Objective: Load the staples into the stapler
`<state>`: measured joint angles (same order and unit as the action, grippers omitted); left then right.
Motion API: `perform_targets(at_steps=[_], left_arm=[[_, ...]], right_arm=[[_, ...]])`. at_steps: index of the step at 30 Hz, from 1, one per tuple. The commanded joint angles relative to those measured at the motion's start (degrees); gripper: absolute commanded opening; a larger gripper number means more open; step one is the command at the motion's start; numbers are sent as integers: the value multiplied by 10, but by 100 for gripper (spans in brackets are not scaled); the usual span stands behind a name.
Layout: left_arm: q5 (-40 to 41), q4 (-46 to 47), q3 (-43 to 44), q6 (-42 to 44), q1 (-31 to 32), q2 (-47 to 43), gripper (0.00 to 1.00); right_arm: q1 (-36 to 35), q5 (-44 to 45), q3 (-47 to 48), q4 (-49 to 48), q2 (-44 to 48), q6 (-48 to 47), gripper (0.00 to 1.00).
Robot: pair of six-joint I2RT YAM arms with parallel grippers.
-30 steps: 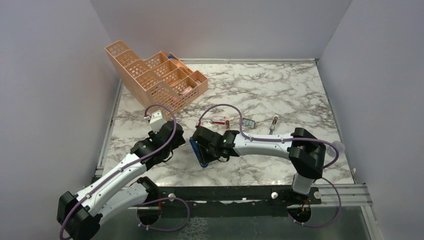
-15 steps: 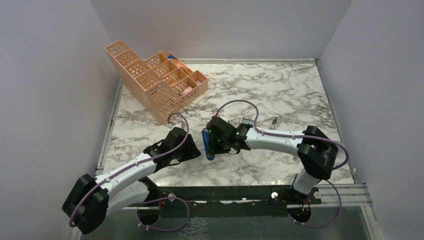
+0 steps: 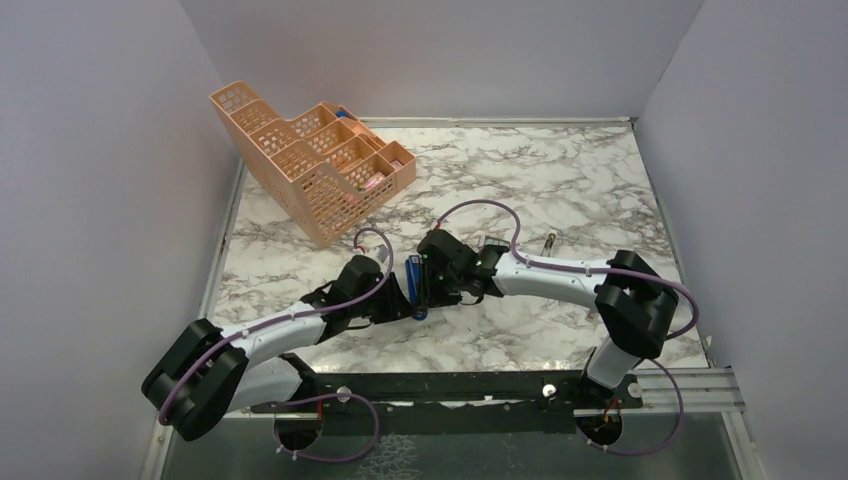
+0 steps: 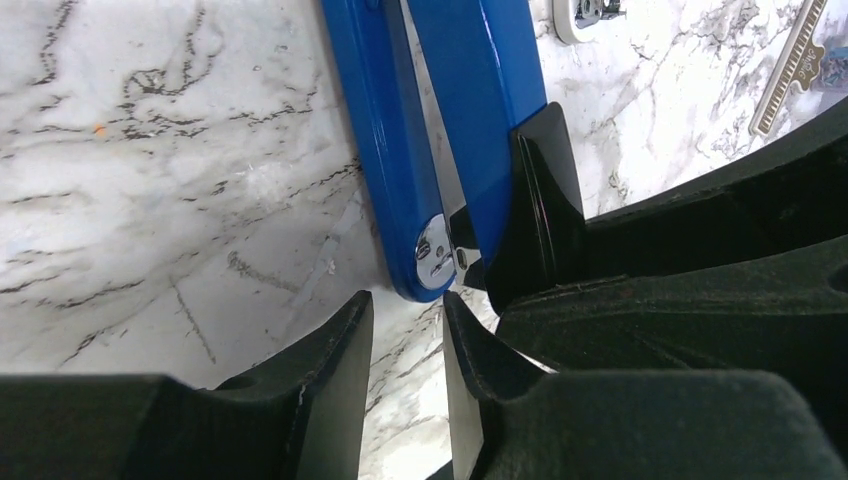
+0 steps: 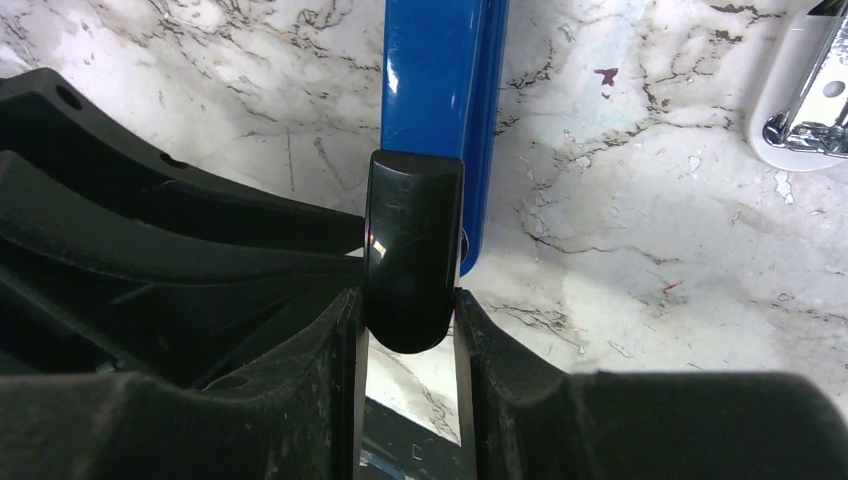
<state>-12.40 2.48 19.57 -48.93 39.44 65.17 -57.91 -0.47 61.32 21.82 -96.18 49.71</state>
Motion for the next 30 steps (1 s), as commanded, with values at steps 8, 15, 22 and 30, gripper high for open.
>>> perform_targets(at_steps=[8, 15, 22, 30], left_arm=[[8, 80, -24, 33, -1, 47, 26], [40, 51, -23, 43, -1, 72, 16], [52, 28, -26, 45, -1, 71, 10], [50, 21, -20, 50, -1, 87, 8]], right_arm=[[6, -71, -3, -33, 23, 0, 28], [9, -97, 22, -5, 27, -20, 28], [24, -99, 58, 37, 32, -50, 28], [59, -73, 92, 86, 53, -87, 28]])
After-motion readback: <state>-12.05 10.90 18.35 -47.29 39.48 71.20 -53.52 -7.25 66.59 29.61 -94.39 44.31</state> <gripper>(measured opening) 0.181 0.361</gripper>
